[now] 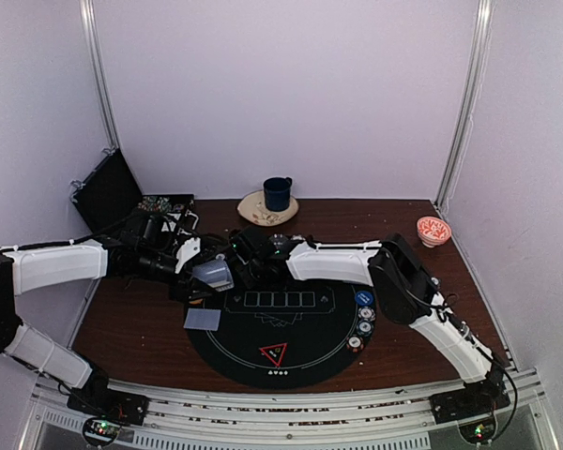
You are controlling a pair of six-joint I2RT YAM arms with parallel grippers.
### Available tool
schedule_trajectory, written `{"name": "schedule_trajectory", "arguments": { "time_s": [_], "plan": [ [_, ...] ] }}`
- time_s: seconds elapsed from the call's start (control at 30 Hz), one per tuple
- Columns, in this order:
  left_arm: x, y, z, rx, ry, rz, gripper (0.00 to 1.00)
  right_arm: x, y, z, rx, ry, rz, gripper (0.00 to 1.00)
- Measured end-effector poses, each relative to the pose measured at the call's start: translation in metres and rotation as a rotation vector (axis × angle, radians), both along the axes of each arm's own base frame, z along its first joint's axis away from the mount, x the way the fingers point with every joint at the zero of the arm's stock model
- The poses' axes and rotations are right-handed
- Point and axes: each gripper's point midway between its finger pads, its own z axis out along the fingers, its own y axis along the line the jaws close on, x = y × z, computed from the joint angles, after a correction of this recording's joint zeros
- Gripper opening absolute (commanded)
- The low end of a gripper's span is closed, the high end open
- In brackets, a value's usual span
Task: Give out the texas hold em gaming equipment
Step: Move the poker card to the dealer area.
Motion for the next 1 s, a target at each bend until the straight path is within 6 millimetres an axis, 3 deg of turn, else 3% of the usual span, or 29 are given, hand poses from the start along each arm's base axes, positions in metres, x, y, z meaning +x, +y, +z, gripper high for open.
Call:
{"name": "schedule_trajectory", "arguments": {
  "time_s": [0.23, 0.47, 1.0],
  "plan": [
    [0.000, 0.000, 0.000, 0.000, 0.000, 0.000, 0.03, 0.015, -0.003, 0.000, 0.041, -0.009, -0.065, 0.24],
    [0.000, 0.000, 0.000, 0.000, 0.000, 0.000, 0.03, 0.036, -0.008, 0.000, 0.105, -0.017, -0.140, 0.30],
    [0.000, 0.000, 0.000, -0.001, 0.000, -0.001, 0.03, 0.053, -0.010, 0.000, 0.215, -0.006, -0.225, 0.37]
  ]
}}
